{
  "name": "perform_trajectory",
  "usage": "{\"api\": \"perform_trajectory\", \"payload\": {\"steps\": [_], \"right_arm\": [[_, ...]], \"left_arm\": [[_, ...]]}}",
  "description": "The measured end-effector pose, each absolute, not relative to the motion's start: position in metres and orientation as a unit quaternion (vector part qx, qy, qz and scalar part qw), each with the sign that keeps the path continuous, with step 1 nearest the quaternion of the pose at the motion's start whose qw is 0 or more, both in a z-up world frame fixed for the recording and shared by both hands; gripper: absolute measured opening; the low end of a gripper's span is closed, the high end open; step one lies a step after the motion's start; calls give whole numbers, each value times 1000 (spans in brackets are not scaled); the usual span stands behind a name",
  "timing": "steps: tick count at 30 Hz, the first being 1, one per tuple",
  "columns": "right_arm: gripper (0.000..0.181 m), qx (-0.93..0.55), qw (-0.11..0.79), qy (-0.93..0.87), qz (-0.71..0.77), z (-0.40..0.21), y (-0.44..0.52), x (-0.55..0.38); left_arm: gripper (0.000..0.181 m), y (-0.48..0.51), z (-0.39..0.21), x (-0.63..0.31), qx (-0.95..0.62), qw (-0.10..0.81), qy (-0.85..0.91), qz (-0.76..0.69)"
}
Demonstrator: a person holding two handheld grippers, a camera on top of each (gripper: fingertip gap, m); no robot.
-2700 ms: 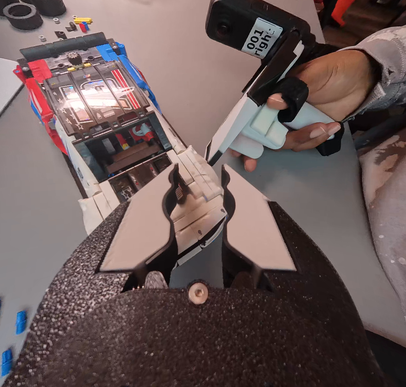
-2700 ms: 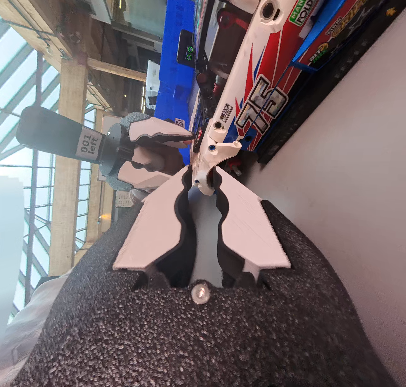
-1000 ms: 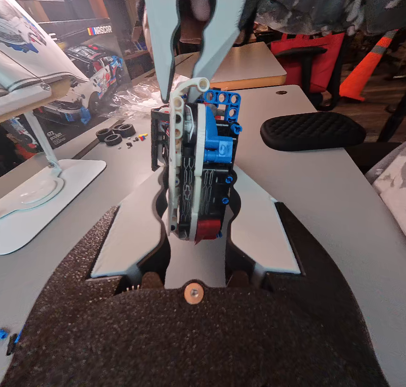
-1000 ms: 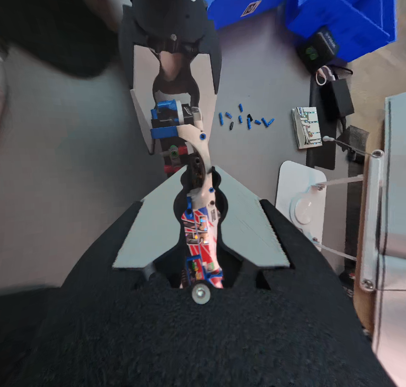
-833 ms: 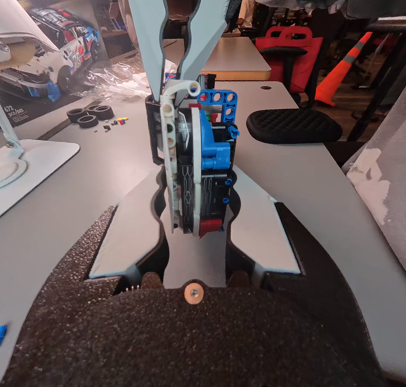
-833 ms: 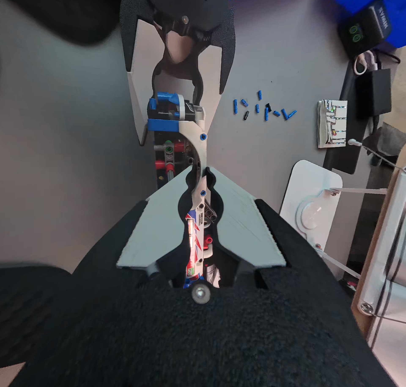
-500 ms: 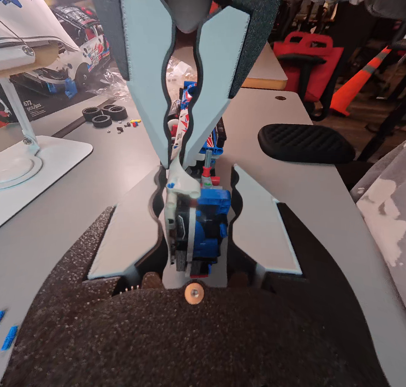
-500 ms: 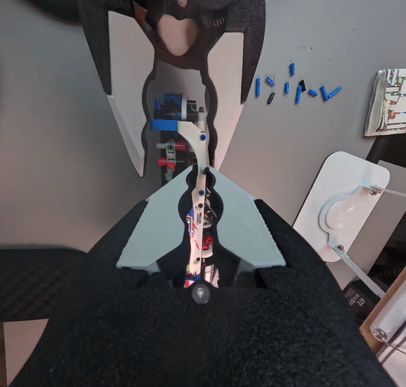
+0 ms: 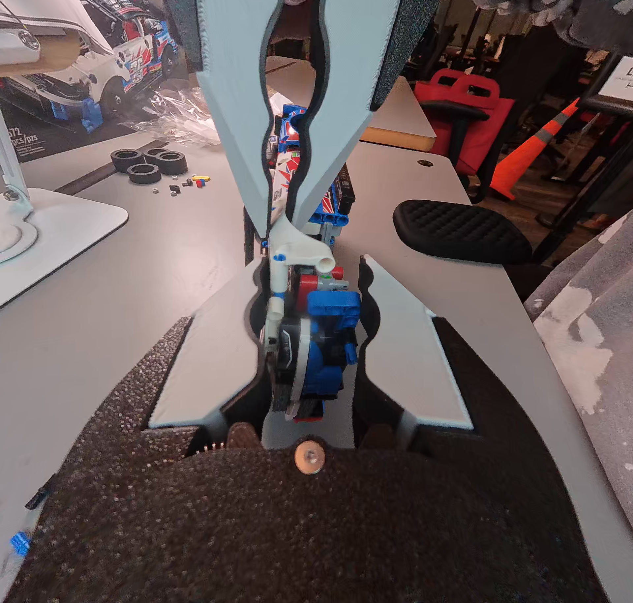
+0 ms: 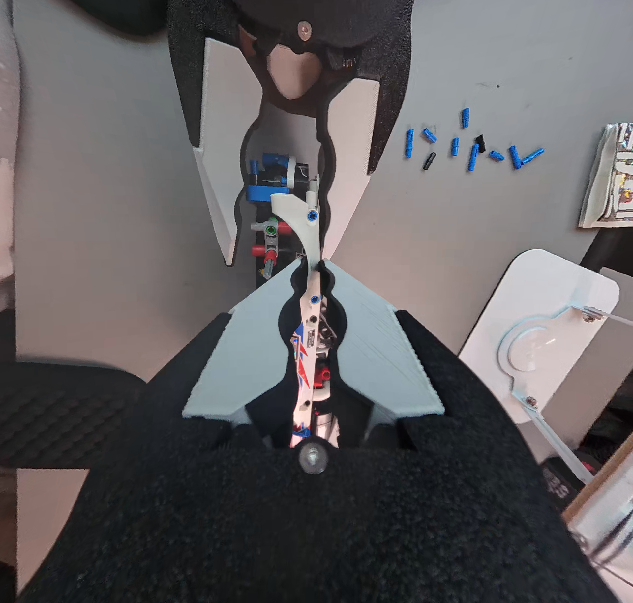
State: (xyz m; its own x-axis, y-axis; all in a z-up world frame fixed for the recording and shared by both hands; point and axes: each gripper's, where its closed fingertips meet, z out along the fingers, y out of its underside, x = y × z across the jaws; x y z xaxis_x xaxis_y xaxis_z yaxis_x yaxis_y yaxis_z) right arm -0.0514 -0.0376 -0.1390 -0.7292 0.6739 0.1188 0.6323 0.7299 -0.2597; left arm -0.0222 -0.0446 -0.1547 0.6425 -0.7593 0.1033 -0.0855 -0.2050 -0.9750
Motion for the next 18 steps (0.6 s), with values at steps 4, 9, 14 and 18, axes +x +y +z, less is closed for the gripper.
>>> {"api": "perform_trajectory", "payload": {"steps": [4, 9, 14, 18], "right_arm": [[6, -361, 95, -924, 85, -143, -31, -53], [6, -376, 95, -917, 96, -147, -27, -57], [2, -380, 109, -912, 110, -142, -24, -59], [9, -377, 100, -915, 104, -151, -22, -55]], "left_arm": [[53, -40, -151, -24, -716, 550, 281, -326], [58, -44, -149, -30, -710, 552, 268, -346], [44, -50, -134, -50, -700, 537, 212, -420], [30, -48, -137, -52, -709, 520, 203, -431]]}}
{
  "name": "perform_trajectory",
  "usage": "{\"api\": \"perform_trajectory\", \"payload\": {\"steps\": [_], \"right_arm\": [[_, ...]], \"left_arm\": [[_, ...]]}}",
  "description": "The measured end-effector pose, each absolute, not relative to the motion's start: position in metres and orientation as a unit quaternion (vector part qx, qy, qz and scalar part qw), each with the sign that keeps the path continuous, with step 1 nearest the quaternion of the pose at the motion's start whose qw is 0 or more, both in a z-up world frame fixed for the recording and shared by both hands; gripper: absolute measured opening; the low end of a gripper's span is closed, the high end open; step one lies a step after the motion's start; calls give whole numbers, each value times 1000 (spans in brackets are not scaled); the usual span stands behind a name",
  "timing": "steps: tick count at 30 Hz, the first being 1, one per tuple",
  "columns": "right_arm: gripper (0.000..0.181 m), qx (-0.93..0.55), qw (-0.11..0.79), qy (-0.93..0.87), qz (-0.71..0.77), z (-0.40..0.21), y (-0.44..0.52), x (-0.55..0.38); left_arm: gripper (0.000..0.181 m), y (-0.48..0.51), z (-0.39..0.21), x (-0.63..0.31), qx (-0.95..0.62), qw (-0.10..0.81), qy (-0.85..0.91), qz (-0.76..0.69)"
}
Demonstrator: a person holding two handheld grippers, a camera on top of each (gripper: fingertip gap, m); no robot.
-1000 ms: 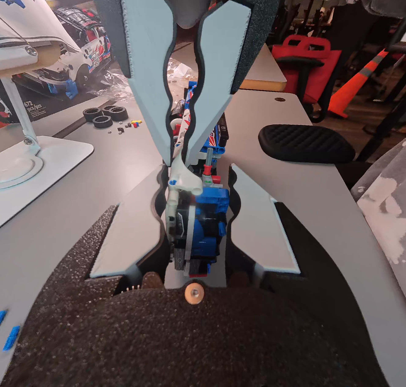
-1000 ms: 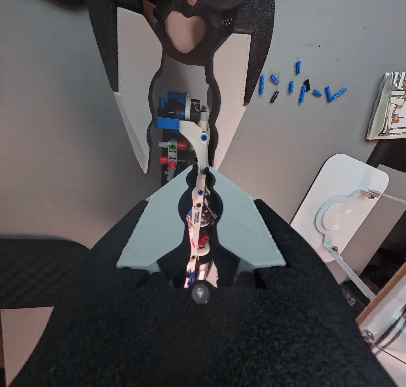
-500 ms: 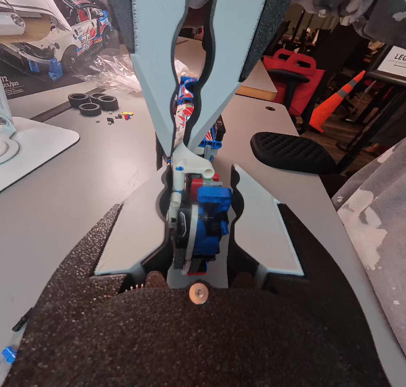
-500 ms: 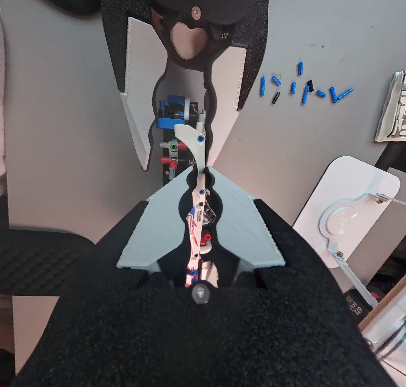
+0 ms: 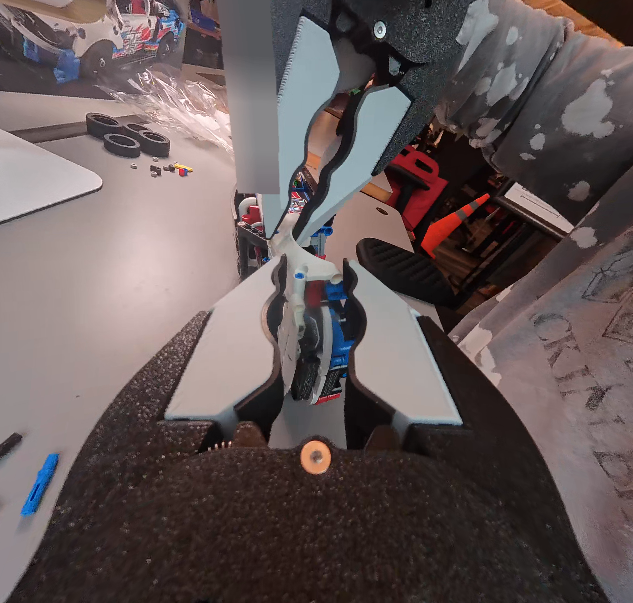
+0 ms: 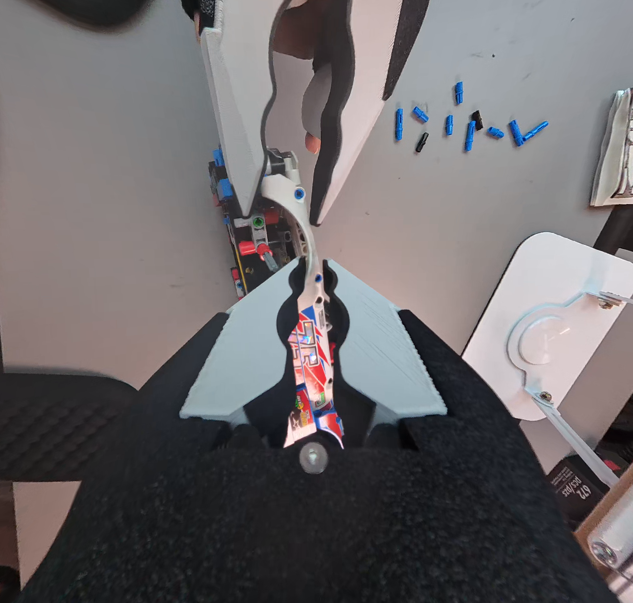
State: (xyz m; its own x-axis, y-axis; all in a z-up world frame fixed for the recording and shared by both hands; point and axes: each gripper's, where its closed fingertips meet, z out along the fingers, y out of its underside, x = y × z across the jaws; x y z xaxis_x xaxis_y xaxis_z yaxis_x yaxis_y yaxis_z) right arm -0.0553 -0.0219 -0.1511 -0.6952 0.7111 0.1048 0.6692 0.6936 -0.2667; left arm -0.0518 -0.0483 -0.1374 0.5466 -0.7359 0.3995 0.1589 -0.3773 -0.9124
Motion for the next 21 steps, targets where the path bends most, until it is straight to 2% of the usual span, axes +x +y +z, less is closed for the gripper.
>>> {"api": "perform_trajectory", "payload": {"steps": [5, 6, 7, 11, 16, 21], "right_arm": [[15, -365, 84, -919, 121, -149, -26, -54], [14, -363, 84, -920, 123, -151, -27, -55], [4, -363, 84, -920, 122, -153, -26, -57], [4, -374, 95, -913, 131, -153, -25, -60], [3, -391, 135, -900, 139, -149, -25, -59], [3, -403, 154, -889, 152, -145, -22, -57]], "left_arm": [[40, -49, -132, -51, -713, 524, 209, -416], [39, -47, -130, -54, -714, 525, 198, -419], [38, -44, -129, -58, -722, 523, 184, -414], [40, -39, -137, -71, -778, 496, 143, -359], [39, -47, -132, -81, -800, 479, 131, -338], [30, -56, -140, -77, -799, 452, 170, -357]]}}
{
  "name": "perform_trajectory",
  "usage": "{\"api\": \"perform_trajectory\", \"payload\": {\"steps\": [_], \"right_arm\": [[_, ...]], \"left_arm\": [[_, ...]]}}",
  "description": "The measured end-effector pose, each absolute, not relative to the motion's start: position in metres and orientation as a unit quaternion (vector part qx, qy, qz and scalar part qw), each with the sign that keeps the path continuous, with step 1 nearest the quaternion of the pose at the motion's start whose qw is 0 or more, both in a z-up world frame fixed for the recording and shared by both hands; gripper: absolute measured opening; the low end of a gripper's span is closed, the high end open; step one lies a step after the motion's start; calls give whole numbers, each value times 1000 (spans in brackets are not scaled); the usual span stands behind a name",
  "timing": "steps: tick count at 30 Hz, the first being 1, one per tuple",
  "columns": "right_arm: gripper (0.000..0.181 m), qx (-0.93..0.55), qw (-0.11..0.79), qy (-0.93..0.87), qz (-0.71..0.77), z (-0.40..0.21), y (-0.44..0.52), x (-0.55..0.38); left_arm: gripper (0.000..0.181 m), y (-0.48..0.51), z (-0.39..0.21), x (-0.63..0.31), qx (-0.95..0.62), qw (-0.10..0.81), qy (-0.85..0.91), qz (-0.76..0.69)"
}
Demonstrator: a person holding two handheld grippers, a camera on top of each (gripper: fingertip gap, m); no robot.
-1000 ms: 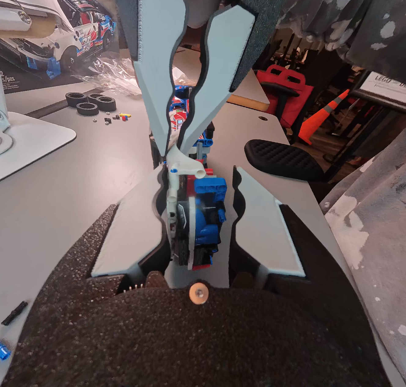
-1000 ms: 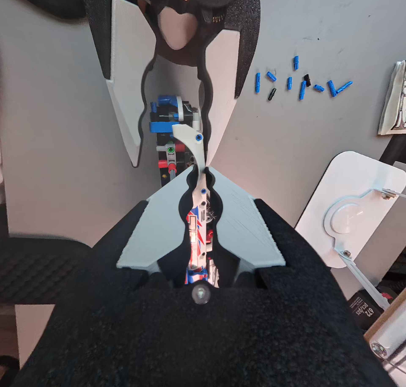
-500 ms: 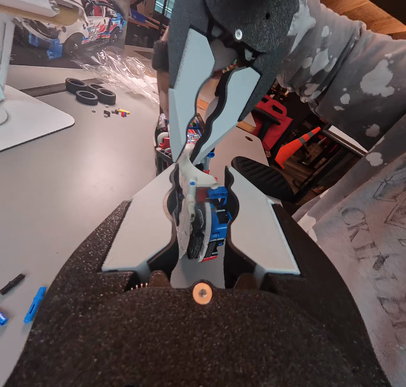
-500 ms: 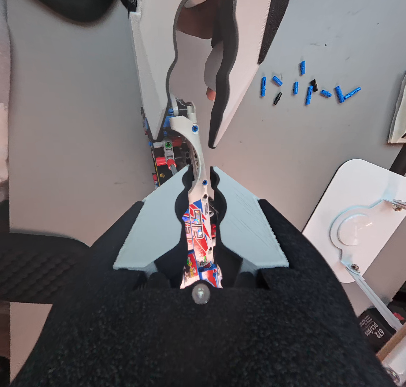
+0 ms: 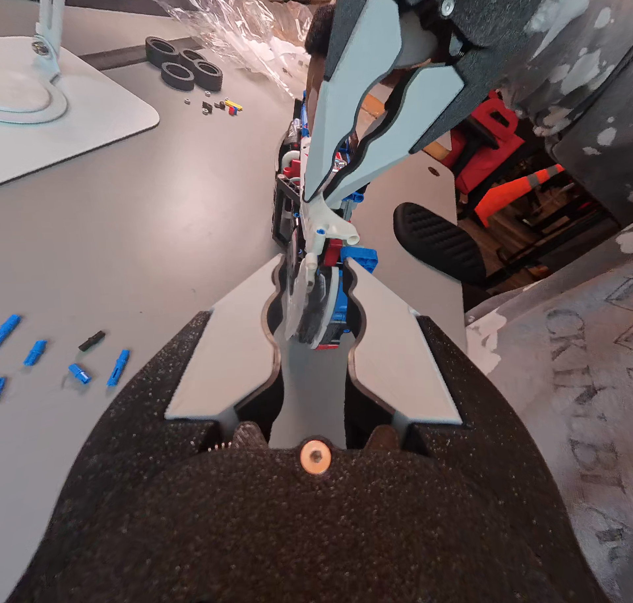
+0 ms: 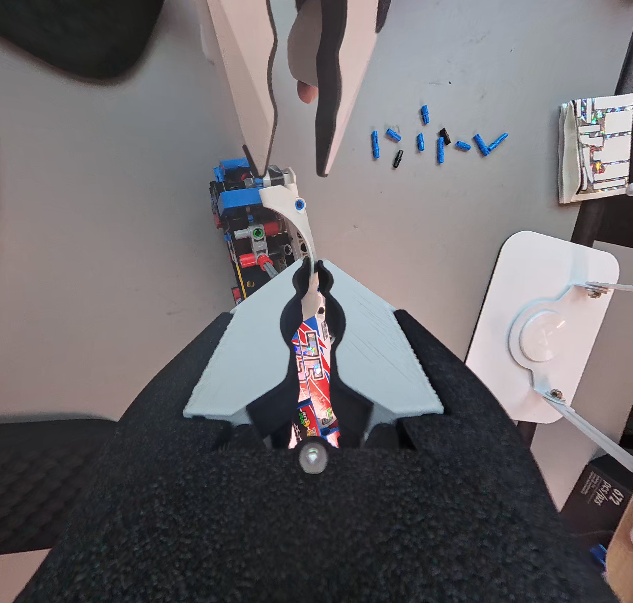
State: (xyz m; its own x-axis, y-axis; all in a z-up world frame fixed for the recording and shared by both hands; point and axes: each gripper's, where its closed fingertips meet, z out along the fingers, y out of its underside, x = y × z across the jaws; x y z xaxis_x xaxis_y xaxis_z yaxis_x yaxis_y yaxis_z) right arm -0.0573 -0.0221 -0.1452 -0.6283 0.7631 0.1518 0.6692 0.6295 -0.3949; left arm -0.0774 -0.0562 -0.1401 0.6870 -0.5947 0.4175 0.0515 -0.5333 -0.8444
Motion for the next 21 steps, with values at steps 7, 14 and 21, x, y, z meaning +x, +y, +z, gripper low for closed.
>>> {"api": "perform_trajectory", "payload": {"steps": [7, 14, 21], "right_arm": [[4, -403, 153, -892, 135, -145, -22, -58], [3, -428, 146, -884, 123, -149, -18, -61], [2, -421, 153, -887, 112, -151, -17, -61]], "left_arm": [[22, -42, -152, -69, -802, 438, 185, -361], [8, -31, -159, -59, -793, 466, 196, -341], [4, -27, -161, -57, -780, 516, 194, -296]]}}
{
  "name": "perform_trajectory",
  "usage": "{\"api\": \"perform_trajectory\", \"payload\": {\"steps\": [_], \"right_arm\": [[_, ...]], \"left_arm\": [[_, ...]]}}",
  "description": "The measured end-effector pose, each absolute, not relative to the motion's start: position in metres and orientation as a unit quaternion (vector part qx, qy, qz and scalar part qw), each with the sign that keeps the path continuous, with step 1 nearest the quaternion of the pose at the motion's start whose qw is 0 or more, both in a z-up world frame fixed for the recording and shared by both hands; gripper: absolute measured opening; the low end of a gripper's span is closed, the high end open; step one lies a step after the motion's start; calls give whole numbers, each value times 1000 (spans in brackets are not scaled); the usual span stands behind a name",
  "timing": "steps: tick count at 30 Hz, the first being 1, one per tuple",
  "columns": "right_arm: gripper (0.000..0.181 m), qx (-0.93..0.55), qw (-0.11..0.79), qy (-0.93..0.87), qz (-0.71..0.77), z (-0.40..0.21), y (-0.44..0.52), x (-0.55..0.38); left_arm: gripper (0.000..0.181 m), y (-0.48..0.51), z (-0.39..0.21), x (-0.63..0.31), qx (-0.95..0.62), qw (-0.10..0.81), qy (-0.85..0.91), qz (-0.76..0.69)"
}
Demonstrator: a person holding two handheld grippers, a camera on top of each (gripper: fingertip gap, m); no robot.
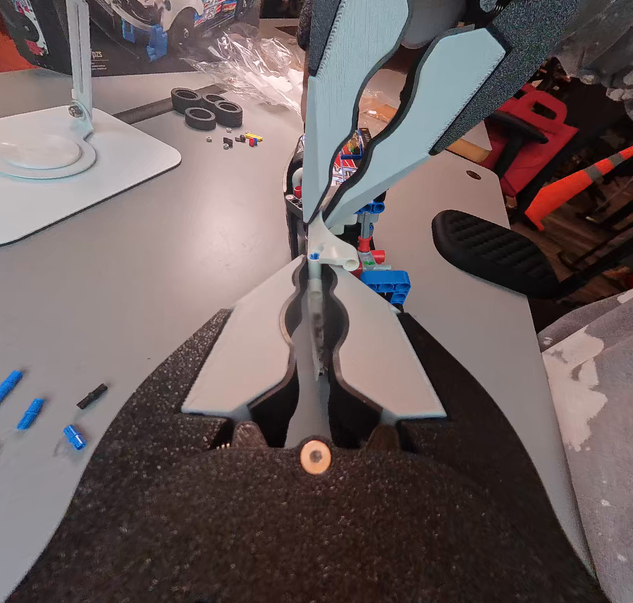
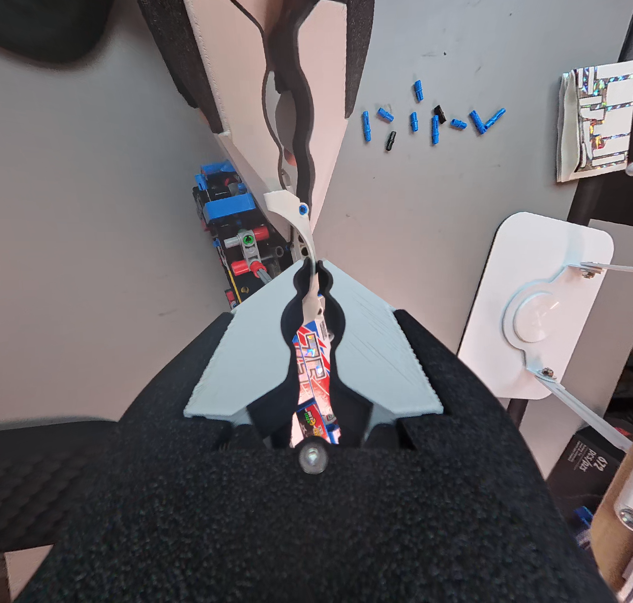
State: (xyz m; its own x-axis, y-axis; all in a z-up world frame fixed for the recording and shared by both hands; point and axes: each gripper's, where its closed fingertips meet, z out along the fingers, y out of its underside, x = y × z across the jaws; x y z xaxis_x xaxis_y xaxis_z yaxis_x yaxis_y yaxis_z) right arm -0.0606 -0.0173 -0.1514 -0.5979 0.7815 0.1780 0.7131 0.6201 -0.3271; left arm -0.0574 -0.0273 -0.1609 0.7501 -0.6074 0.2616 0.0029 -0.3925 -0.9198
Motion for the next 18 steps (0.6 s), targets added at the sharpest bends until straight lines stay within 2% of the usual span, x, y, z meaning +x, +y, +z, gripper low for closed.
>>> {"api": "perform_trajectory", "payload": {"steps": [7, 18], "right_arm": [[0, -371, 160, -911, 80, -151, -18, -59], [0, -371, 146, -914, 70, -140, -13, -53]], "left_arm": [[5, -29, -163, -54, -792, 499, 197, -291], [3, -25, -165, -44, -789, 493, 189, -314]]}}
